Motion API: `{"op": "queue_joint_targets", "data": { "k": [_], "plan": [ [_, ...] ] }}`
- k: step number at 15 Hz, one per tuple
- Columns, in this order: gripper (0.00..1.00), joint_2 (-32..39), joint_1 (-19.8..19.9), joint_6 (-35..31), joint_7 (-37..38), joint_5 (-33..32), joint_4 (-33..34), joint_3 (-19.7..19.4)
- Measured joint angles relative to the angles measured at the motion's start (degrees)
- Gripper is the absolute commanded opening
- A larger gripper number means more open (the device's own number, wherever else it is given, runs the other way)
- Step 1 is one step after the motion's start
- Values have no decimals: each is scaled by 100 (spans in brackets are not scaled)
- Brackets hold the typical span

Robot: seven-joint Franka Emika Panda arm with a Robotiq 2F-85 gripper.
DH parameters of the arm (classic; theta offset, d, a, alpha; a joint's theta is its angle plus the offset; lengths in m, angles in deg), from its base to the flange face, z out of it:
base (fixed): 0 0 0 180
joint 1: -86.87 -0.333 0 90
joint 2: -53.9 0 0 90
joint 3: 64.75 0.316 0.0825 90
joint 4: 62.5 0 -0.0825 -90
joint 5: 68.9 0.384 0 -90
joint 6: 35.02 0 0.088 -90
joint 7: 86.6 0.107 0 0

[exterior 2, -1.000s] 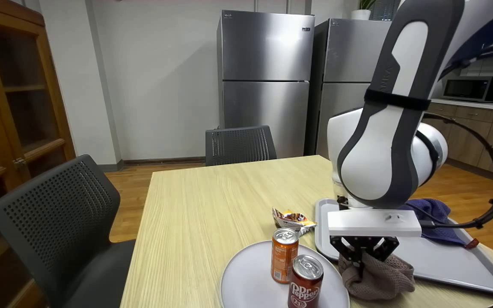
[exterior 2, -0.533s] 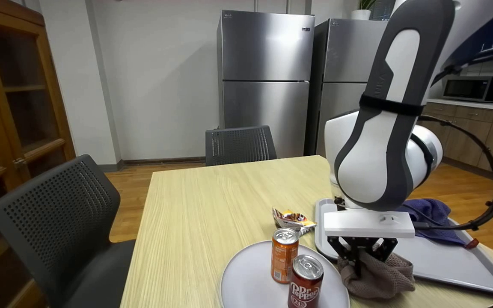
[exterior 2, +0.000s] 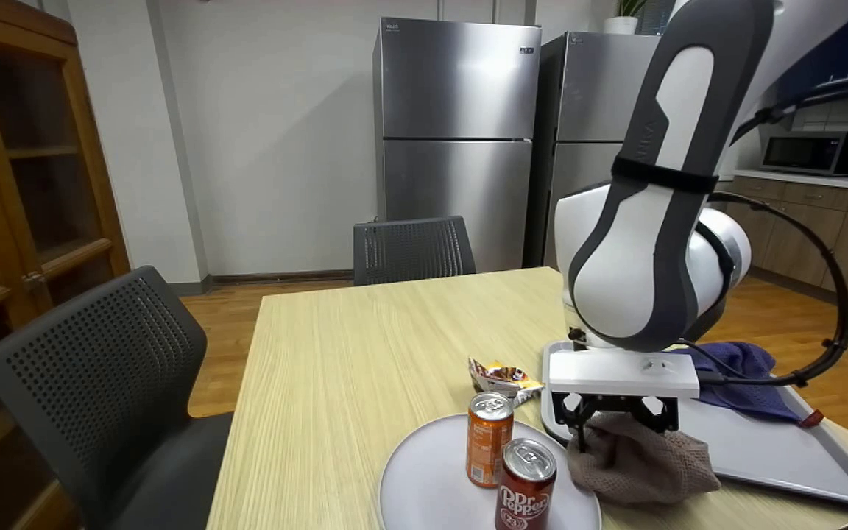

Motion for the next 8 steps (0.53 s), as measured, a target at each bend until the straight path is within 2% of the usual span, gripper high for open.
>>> {"op": "queue_joint_targets", "data": {
  "k": [8],
  "plan": [
    [100, -502, 119, 30, -28, 4, -10, 28]
  ]
}}
